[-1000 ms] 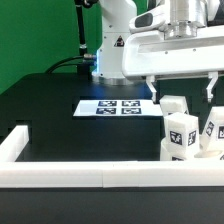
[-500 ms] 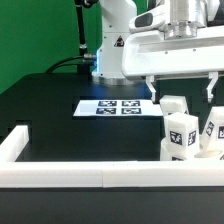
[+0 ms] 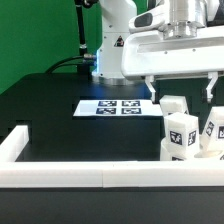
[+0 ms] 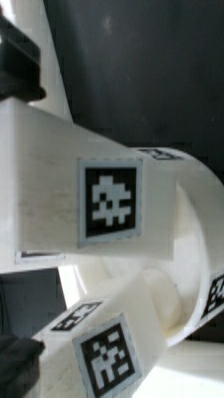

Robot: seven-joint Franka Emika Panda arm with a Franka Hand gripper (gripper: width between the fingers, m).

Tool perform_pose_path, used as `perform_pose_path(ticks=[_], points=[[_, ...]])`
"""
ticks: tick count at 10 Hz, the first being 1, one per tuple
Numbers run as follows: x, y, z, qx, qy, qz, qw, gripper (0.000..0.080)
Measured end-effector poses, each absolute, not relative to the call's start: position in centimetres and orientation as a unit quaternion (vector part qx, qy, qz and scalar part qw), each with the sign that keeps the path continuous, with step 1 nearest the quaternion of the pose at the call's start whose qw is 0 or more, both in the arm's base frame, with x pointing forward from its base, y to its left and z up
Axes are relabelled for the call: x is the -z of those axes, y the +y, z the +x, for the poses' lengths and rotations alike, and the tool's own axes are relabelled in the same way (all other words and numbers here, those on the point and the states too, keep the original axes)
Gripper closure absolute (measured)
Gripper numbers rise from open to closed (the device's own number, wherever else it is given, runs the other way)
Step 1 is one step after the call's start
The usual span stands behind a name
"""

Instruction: Assemble stool

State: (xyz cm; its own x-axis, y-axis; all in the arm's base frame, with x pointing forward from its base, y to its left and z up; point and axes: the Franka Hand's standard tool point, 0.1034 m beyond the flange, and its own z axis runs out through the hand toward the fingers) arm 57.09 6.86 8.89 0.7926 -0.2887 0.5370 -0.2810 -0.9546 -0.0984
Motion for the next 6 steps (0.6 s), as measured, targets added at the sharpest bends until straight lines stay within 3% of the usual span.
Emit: perform_pose_path(ticks=[6], points=[[-8.93, 6.80, 57.05, 0.281, 0.148, -0.948, 0.006, 0.0150]])
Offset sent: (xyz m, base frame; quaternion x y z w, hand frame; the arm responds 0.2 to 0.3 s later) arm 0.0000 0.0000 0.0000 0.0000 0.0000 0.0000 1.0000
